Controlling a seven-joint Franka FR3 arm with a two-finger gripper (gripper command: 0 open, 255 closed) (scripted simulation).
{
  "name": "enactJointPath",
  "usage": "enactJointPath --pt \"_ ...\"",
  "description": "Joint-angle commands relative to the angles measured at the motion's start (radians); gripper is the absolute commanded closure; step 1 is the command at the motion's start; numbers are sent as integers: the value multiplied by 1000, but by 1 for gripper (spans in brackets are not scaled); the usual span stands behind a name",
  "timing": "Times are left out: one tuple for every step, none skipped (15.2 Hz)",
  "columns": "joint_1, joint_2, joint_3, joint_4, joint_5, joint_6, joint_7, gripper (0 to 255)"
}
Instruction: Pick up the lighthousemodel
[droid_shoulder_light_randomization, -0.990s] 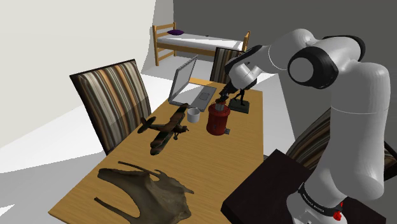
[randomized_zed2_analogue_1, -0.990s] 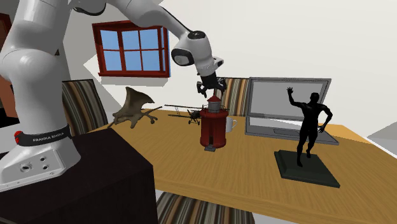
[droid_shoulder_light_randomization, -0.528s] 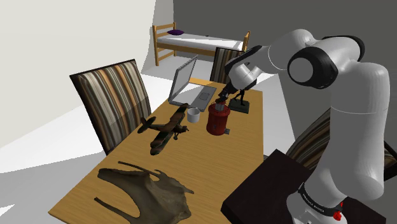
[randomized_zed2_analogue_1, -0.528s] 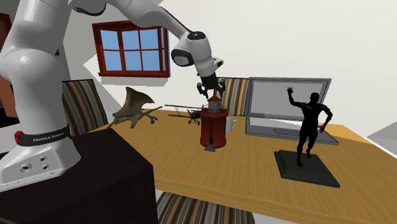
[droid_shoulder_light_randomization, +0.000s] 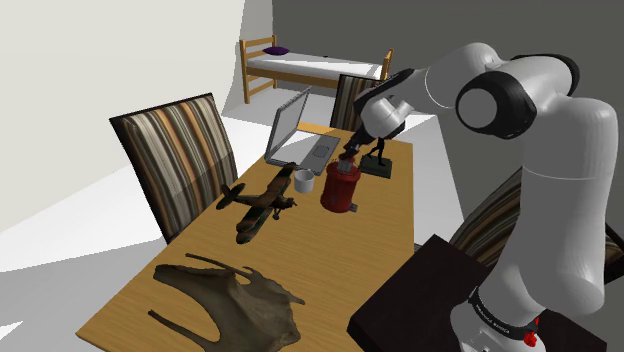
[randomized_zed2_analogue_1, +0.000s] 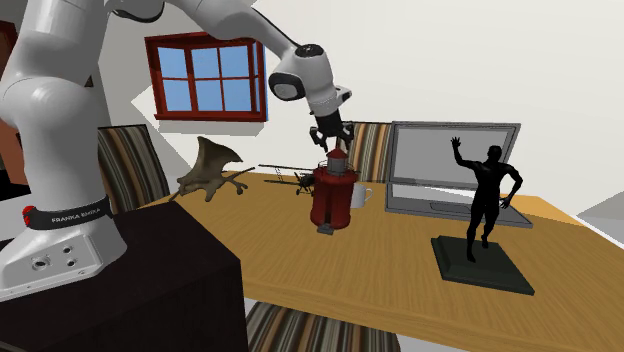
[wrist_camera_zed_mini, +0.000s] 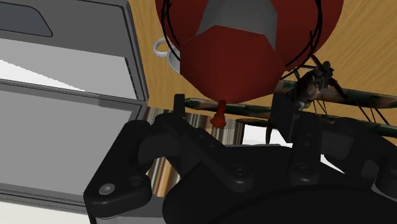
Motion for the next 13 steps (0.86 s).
enactJointPath --pt "13 -24 -14 -2 -34 -4 30 255" --pt "18 -33 -21 -2 -50 -8 45 255" --pt "23 -42 -27 -2 -66 -11 59 255" --pt "28 -51 -33 -2 -83 -15 73 255" --pt "33 -60 -39 -1 -99 -19 88 255" --pt "38 -68 -46 0 -115 -23 102 255" --pt "43 -77 -52 1 -131 -27 116 255" --pt "48 -86 -58 2 -147 -32 130 255" --pt "53 -94 -64 4 -163 -36 144 255" --pt "57 -102 -69 5 -179 -41 159 255" --pt "62 -110 -75 7 -195 -45 173 255" --pt "62 -112 -76 8 -197 -46 175 255" --pt "62 -112 -76 8 -197 -46 175 255"
